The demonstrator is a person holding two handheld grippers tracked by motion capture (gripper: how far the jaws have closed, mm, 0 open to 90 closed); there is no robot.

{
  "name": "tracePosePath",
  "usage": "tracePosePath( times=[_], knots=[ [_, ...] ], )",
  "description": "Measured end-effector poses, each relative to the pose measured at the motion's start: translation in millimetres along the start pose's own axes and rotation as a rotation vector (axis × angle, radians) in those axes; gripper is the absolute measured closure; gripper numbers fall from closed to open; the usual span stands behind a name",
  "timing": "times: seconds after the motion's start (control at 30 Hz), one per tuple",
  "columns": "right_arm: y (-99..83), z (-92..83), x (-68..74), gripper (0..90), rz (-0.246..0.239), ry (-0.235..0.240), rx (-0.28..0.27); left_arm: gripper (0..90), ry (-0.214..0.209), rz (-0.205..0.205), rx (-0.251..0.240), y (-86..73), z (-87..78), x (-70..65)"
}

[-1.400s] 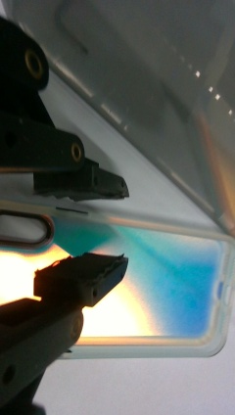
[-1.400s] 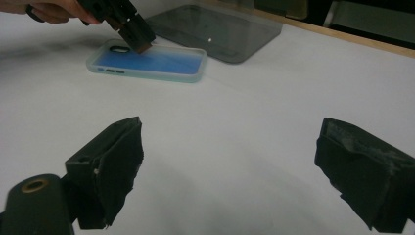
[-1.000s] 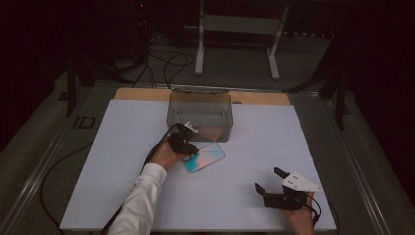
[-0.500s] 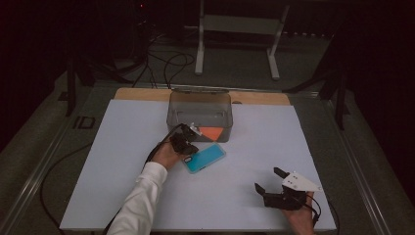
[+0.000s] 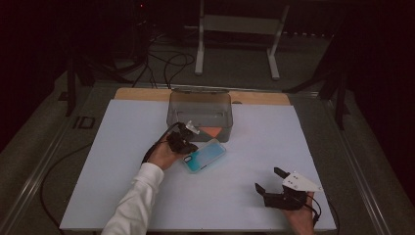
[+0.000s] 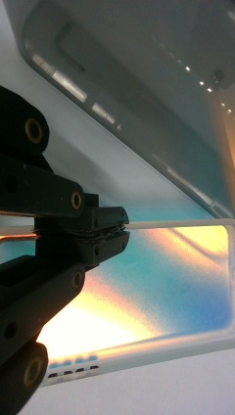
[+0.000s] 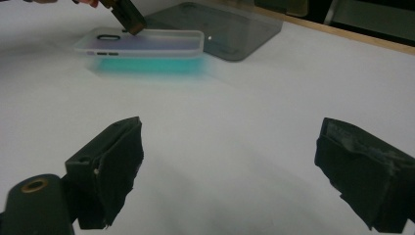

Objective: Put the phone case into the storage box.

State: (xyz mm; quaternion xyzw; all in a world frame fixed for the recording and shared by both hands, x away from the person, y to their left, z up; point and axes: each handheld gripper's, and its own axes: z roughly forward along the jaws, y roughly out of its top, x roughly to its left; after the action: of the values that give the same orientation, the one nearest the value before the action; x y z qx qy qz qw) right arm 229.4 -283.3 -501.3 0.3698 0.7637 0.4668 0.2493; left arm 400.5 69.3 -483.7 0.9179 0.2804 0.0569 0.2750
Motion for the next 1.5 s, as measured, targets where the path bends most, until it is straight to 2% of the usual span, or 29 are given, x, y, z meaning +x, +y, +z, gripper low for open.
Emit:
tracePosePath(
  times=[0.43, 1.0, 1.3, 1.5],
  knots=[
    [0.0, 0.0, 0.4, 10.6, -0.001, 0.000, -0.001, 89.1, 0.013, 0.008, -0.042, -6.0, -15.8, -7.1],
    [0.0, 0.2, 0.6, 10.6, 0.001, 0.003, 0.000, 89.1, 0.035, -0.020, -0.115, -13.7, -32.9, -12.8],
    [-0.1, 1.0, 0.9, 10.6, -0.002, 0.006, 0.004, 89.1, 0.053, -0.050, -0.176, -20.4, -46.8, -16.0],
    [-0.2, 1.8, 1.1, 10.6, -0.001, 0.009, 0.005, 89.1, 0.079, -0.064, -0.210, -24.6, -54.4, -18.5]
  ],
)
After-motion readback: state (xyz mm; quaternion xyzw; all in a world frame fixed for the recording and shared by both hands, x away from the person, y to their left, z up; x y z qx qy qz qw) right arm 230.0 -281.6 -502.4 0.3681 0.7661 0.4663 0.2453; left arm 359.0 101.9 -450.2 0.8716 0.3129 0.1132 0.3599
